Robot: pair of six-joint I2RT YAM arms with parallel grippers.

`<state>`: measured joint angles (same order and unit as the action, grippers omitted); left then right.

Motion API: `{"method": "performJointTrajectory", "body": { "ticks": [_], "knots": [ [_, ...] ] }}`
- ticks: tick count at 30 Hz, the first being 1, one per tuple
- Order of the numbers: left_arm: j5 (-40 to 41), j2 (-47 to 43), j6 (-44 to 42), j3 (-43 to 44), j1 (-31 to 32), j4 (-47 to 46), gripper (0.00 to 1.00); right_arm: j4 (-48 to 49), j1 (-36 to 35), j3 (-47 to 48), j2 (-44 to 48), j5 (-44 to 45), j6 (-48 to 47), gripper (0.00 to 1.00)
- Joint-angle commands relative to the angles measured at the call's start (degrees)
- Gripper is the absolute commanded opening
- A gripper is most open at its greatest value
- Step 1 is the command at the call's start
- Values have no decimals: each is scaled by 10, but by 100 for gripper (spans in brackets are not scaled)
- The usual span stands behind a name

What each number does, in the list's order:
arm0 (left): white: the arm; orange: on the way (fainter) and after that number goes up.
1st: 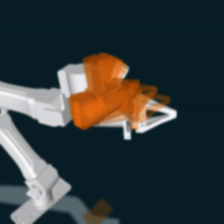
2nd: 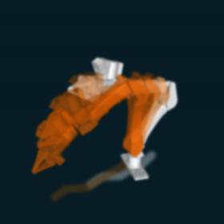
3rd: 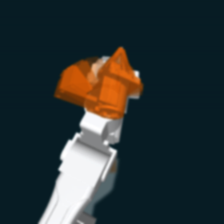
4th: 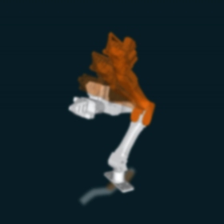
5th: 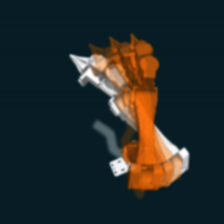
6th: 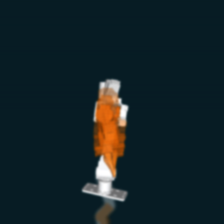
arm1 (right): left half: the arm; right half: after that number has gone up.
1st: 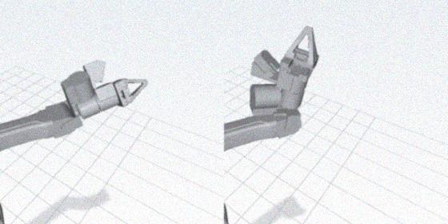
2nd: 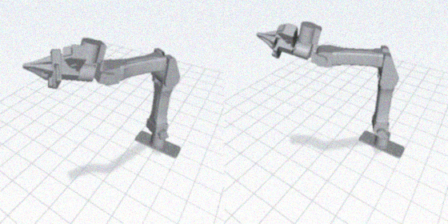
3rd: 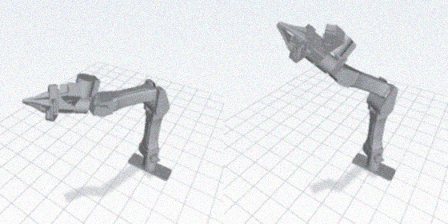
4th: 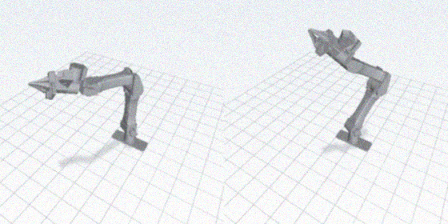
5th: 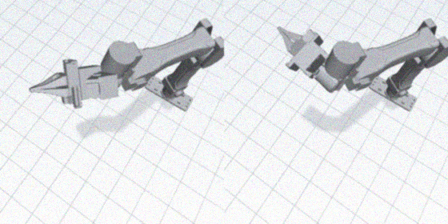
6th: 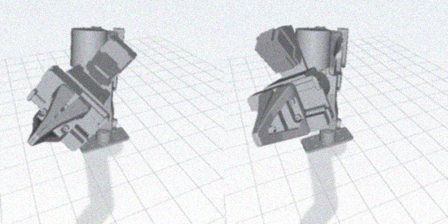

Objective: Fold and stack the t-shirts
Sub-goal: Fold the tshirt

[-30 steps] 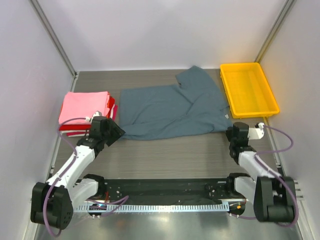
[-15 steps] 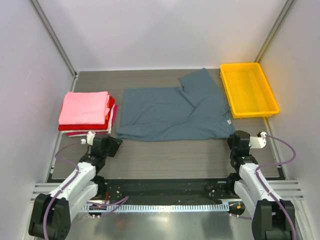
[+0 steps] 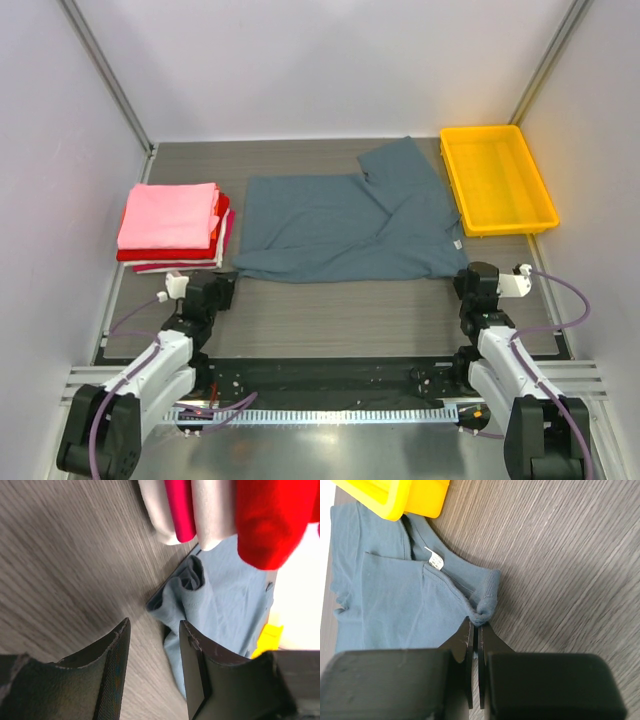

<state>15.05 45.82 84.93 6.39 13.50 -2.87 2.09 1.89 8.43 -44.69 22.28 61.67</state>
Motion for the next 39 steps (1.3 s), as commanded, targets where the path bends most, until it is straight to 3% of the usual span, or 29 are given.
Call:
{"method": "performJointTrajectory", "body": {
  "ticks": [1,8,9,11,22,26,28,29,32,39],
  "knots": [
    [21,30,30,-2,1,-75,45,27,0,1,-6,10,-5,1],
    [-12,116,46,17,4,-122,41,26,0,0,-2,9,-6,1],
    [-13,124,49,18,6,-129,32,25,0,0,-3,11,-6,1],
    [-20,142,51,20,6,-139,27,25,0,1,-1,9,-6,1],
    [-6,158,60,26,13,-145,35,17,0,1,8,10,-4,1],
    [5,171,71,32,21,-146,33,16,0,1,7,9,-3,1],
    [15,181,70,34,21,-150,26,17,0,2,7,9,-4,1],
    [18,185,71,33,21,-163,15,14,0,2,7,10,-8,1],
    [32,193,60,29,21,-182,0,11,0,-1,10,14,-7,1],
    [69,142,14,73,21,-66,0,-45,0,23,11,38,1,1]
  ]
}}
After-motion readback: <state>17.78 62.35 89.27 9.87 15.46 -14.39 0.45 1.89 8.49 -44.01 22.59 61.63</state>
